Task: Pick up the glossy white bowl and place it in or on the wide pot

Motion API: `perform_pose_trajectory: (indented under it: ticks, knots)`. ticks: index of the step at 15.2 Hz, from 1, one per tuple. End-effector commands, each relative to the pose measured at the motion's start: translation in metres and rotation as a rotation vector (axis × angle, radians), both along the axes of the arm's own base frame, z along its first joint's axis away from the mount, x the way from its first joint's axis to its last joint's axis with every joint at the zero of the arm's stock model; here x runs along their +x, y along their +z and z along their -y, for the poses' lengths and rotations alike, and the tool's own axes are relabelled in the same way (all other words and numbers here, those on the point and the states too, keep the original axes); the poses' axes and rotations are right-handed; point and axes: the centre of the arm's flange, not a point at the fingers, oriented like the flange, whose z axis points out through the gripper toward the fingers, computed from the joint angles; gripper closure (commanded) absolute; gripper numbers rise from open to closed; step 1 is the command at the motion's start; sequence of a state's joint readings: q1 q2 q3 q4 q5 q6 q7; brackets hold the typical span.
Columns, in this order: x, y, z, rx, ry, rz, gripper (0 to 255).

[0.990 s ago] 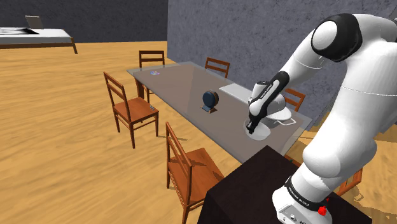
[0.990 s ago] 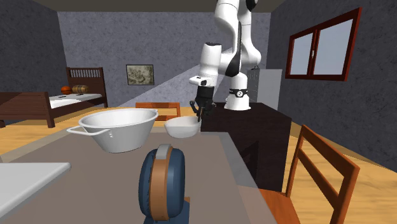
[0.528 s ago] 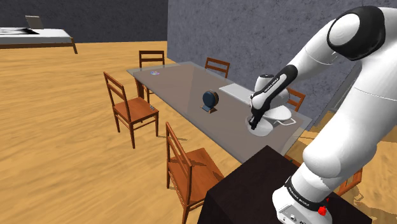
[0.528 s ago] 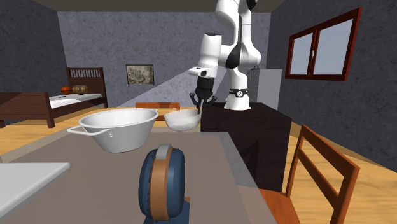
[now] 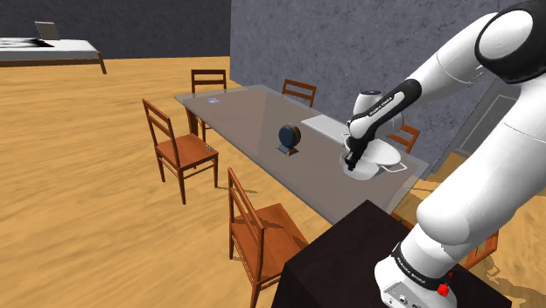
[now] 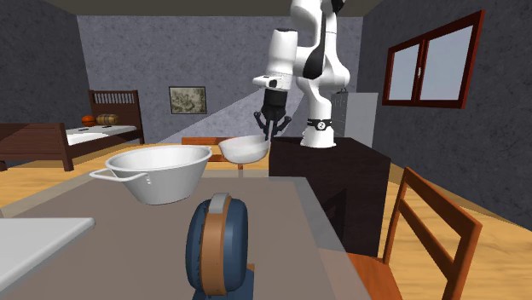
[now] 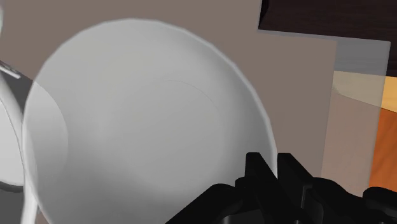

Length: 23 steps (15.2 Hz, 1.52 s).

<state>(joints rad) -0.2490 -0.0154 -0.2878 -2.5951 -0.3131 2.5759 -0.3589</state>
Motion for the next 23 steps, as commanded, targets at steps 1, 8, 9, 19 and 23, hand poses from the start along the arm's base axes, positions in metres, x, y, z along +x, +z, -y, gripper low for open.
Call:
perform_pose_trajectory:
  ticks: [1,8,9,19,23]
  knots:
    - [-0.001,0.010,0.000,0.000,0.000,0.000,255]
    - [-0.001,0.047,0.000,0.000,0.000,0.000,255]
    - [-0.001,0.053,0.000,0.000,0.000,0.000,255]
    - [0.002,0.100,0.012,0.000,0.000,0.000,255]
    - [0.014,0.108,0.063,0.000,0.000,0.000,255]
